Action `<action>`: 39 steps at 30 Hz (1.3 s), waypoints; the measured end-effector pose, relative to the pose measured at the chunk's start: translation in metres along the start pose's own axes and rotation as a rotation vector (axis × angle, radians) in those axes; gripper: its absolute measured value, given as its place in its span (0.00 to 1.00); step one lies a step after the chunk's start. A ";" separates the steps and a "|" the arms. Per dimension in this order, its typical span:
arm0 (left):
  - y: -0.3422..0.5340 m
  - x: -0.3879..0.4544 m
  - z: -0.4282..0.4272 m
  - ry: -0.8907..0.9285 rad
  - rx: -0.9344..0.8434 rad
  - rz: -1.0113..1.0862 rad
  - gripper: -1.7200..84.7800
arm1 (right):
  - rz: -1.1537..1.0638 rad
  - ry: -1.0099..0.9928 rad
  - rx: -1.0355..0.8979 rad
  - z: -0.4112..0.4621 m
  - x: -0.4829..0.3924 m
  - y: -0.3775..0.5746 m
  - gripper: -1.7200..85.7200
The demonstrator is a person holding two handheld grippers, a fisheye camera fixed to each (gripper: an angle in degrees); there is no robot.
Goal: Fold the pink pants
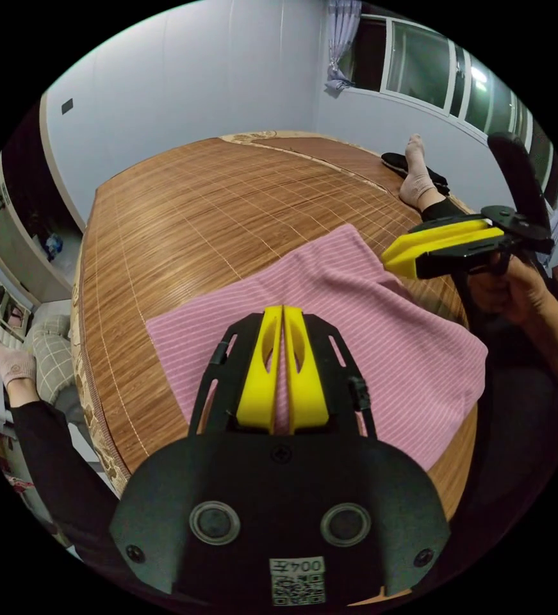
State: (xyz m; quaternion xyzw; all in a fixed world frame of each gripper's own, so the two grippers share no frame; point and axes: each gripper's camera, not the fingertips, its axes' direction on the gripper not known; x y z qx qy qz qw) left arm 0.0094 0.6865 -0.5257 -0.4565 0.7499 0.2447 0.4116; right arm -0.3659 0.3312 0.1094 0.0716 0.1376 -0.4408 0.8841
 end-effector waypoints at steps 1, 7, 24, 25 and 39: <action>0.000 -0.001 0.001 0.004 0.000 -0.002 0.02 | -0.013 0.014 -0.013 0.004 -0.005 -0.002 0.09; 0.000 -0.006 0.007 0.007 -0.001 -0.004 0.02 | -0.091 0.173 -0.105 0.028 -0.028 -0.012 0.10; -0.008 -0.033 0.020 0.058 0.006 -0.035 0.02 | -0.131 0.326 -0.047 0.027 -0.013 -0.044 0.02; -0.008 -0.036 0.022 0.071 0.008 -0.045 0.02 | -0.125 0.310 -0.044 0.026 -0.004 -0.047 0.01; -0.020 -0.053 0.032 0.081 0.012 -0.055 0.02 | 0.201 -0.217 0.068 0.016 0.108 -0.044 0.06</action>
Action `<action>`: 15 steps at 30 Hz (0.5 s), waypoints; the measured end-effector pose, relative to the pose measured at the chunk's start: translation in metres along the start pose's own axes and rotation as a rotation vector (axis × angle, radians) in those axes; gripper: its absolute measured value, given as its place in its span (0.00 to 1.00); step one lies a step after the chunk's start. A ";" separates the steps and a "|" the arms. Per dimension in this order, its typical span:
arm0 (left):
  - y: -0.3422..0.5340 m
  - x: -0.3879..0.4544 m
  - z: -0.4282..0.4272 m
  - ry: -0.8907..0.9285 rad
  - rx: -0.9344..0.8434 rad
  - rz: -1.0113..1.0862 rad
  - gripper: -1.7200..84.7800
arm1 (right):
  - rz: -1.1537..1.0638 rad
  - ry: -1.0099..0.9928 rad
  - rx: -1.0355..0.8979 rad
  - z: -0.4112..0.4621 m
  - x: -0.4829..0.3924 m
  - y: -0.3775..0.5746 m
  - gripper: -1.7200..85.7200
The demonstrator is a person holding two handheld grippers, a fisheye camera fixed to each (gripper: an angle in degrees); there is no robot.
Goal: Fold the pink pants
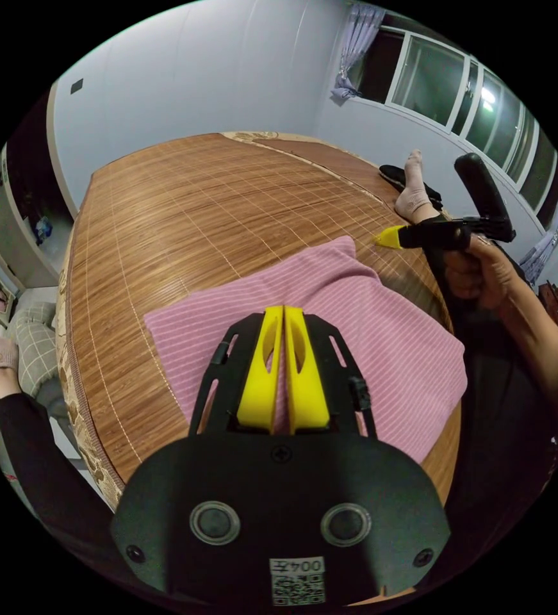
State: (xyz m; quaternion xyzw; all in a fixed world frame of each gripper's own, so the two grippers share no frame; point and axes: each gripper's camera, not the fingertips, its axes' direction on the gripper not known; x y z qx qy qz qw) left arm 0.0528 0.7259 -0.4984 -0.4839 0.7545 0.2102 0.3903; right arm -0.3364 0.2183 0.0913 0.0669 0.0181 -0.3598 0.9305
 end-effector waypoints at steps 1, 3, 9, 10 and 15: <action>-0.001 -0.001 0.001 0.000 0.000 0.000 0.02 | 0.007 0.007 0.007 0.002 0.003 -0.004 0.07; -0.003 -0.003 0.002 0.003 0.000 -0.001 0.02 | -0.014 0.028 -0.016 0.011 0.001 -0.011 0.08; -0.011 -0.009 0.005 0.007 0.001 -0.004 0.02 | -0.080 0.174 -0.071 0.036 -0.007 -0.030 0.08; -0.012 -0.010 0.006 0.009 0.002 -0.004 0.02 | -0.112 0.211 -0.046 0.032 -0.012 -0.033 0.07; -0.018 -0.015 0.009 0.015 0.007 -0.010 0.02 | -0.100 0.279 -0.054 0.041 0.002 -0.047 0.06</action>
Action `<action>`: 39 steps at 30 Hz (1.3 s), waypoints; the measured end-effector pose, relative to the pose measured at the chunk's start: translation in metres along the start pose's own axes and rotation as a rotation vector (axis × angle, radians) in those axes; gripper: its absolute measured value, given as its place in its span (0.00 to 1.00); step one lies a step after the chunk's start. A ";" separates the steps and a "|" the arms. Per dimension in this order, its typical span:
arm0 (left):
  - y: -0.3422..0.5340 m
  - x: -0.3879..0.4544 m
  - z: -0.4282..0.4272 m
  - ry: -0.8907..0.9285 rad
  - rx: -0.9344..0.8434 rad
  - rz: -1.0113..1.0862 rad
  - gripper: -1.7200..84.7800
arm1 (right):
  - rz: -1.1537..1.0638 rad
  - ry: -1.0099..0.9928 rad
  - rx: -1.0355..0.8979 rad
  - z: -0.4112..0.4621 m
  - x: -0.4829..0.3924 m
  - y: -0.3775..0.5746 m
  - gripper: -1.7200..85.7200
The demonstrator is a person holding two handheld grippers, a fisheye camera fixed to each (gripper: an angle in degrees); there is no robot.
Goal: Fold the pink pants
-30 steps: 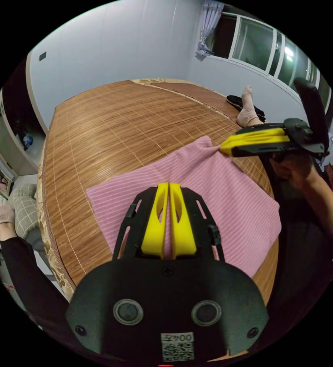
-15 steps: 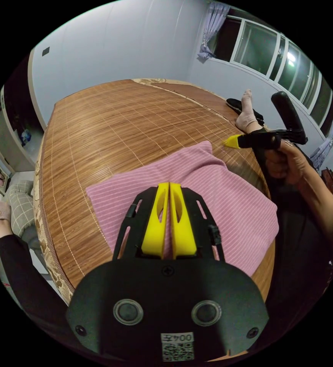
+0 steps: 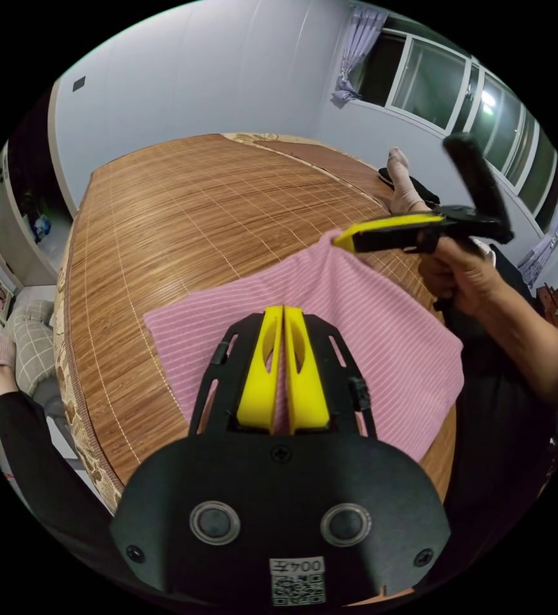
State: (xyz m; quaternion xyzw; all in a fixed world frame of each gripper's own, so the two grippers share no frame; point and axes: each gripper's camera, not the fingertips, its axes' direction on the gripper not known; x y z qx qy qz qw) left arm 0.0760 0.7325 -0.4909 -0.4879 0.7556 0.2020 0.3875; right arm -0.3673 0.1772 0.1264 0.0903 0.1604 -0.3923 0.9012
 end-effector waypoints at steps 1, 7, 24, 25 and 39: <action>-0.002 -0.002 0.001 0.006 0.000 -0.003 0.02 | 0.072 -0.081 -0.032 0.010 0.019 -0.001 0.06; -0.013 -0.021 0.005 0.110 -0.017 -0.055 0.02 | 0.359 -0.580 0.017 0.009 0.097 0.020 0.08; -0.122 0.030 0.068 0.183 -0.130 0.121 0.02 | 0.022 -0.566 -0.509 0.005 0.022 0.068 0.17; -0.123 0.027 0.070 0.199 -0.129 0.100 0.03 | 0.010 -0.555 -0.541 0.010 0.015 0.069 0.17; -0.138 -0.004 0.112 0.353 -0.164 -0.112 0.03 | -0.047 -0.331 -0.643 0.022 -0.037 0.090 0.08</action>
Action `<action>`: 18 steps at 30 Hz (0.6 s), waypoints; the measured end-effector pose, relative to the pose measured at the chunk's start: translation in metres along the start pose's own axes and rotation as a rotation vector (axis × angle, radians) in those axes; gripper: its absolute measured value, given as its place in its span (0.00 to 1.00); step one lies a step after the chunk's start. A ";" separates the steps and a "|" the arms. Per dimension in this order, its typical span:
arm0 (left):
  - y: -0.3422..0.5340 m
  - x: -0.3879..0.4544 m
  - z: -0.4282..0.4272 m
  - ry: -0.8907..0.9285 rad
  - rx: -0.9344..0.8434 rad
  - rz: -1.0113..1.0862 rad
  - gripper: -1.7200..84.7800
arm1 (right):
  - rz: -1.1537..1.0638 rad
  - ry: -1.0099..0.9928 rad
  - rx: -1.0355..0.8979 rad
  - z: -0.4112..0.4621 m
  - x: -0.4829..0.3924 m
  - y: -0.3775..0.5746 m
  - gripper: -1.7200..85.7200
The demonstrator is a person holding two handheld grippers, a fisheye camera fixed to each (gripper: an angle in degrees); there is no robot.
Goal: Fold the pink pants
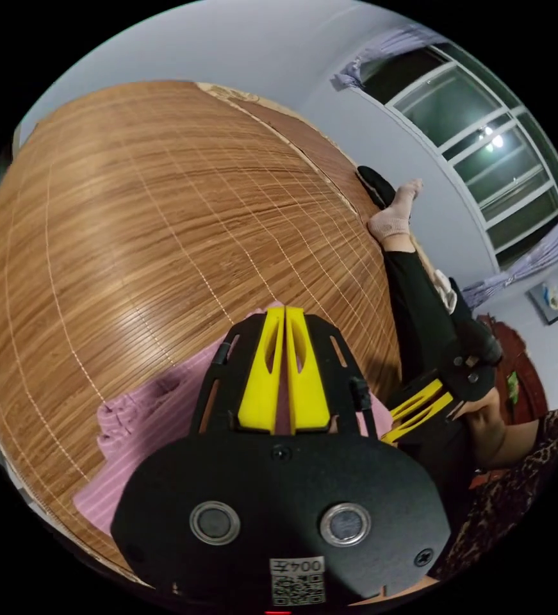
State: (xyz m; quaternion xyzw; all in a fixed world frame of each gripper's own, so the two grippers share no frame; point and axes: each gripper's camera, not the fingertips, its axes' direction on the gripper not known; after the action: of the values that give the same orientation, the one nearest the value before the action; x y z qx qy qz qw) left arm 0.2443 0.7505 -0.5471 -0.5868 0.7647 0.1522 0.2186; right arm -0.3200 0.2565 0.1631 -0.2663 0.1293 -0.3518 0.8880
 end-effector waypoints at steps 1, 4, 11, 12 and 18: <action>0.000 0.000 0.002 0.004 0.005 0.000 0.03 | 0.005 -0.018 0.003 0.002 -0.002 0.004 0.08; -0.002 0.006 0.006 -0.005 0.009 0.012 0.03 | 0.015 -0.050 0.010 0.006 -0.010 0.016 0.09; 0.009 0.038 -0.024 -0.100 0.076 -0.011 0.02 | 0.128 -0.113 0.358 -0.022 -0.029 0.088 0.10; 0.012 0.044 -0.027 -0.113 0.075 -0.006 0.02 | 0.141 -0.103 0.427 -0.027 -0.032 0.097 0.11; 0.044 0.101 -0.018 -0.251 -0.065 -0.021 0.02 | -0.036 -0.094 1.204 -0.061 -0.127 0.191 0.14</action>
State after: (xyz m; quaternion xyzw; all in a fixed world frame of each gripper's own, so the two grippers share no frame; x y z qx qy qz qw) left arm 0.1769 0.6696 -0.5841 -0.5776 0.7199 0.2469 0.2952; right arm -0.3313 0.4378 0.0104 0.2658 -0.1361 -0.3659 0.8814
